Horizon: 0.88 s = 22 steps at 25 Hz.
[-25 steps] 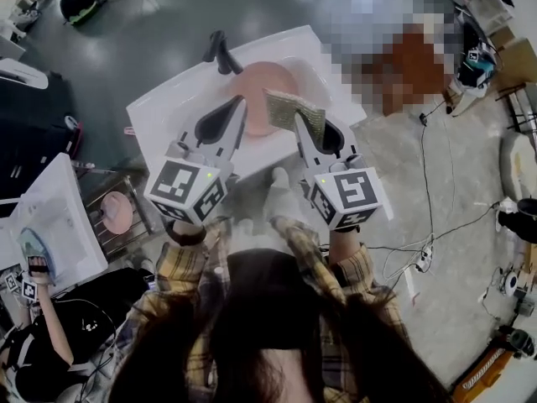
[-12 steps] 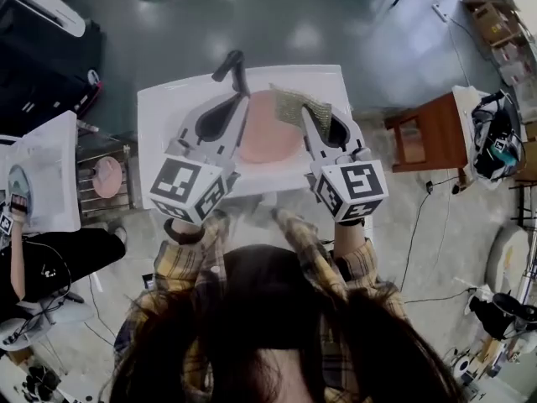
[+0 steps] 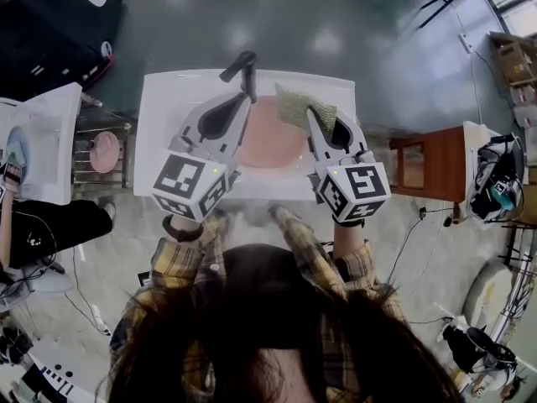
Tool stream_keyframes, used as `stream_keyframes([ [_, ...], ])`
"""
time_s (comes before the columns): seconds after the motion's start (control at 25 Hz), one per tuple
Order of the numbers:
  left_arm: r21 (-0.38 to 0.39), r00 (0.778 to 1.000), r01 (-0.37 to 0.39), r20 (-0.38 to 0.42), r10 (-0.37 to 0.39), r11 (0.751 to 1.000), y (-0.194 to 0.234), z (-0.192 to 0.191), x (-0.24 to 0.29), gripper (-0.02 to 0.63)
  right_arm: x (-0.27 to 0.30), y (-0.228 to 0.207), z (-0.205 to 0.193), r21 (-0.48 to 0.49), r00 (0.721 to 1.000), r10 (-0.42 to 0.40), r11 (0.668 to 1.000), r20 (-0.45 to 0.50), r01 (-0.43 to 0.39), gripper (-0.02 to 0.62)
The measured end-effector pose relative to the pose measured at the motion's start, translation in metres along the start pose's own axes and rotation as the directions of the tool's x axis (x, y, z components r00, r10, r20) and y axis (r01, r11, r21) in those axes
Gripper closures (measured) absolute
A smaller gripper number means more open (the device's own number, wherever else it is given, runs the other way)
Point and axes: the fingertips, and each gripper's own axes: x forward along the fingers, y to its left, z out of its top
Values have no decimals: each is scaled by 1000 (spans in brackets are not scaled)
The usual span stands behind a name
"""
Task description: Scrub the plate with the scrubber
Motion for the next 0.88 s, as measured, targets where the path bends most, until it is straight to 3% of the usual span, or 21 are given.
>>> stream_keyframes([
  [0.4, -25, 999, -13, -50, 12, 1000, 14, -21, 17, 592, 12, -17, -16, 15, 999, -13, 1000, -52, 14, 518],
  [0.88, -67, 979, -41, -202, 27, 997, 38, -92, 22, 591, 35, -27, -75, 21, 982, -14, 1000, -191, 18, 518],
])
